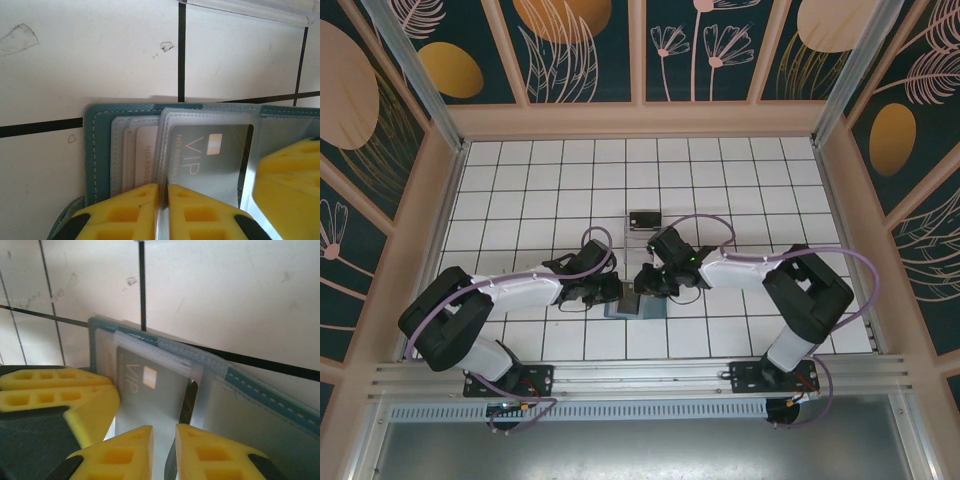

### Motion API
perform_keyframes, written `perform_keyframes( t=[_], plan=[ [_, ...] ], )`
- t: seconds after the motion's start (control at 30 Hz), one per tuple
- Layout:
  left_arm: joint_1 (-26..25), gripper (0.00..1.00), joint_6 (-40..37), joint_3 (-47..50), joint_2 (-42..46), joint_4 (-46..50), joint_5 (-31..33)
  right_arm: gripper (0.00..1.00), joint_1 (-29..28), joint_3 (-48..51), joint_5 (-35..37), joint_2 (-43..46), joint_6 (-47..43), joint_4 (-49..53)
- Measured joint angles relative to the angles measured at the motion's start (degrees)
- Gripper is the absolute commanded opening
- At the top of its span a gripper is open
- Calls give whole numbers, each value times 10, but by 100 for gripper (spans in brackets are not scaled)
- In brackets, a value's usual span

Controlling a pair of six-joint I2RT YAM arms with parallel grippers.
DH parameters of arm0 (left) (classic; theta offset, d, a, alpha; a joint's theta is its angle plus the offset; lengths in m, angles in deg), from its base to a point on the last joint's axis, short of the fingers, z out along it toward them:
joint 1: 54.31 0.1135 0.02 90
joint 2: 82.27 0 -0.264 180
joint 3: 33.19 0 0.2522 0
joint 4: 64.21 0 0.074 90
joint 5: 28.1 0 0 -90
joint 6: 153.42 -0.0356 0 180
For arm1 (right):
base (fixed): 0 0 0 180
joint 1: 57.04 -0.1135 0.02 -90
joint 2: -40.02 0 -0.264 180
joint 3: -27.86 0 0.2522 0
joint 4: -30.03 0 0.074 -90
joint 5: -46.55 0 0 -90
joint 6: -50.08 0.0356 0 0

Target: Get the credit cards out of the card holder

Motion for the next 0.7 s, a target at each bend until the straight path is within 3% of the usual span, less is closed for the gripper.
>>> perform_keyframes(
  t=[0.7],
  plan=[
    [0,13,0,-1,-3,-3,-2,18,0,29,-17,-16,6,-36]
  ],
)
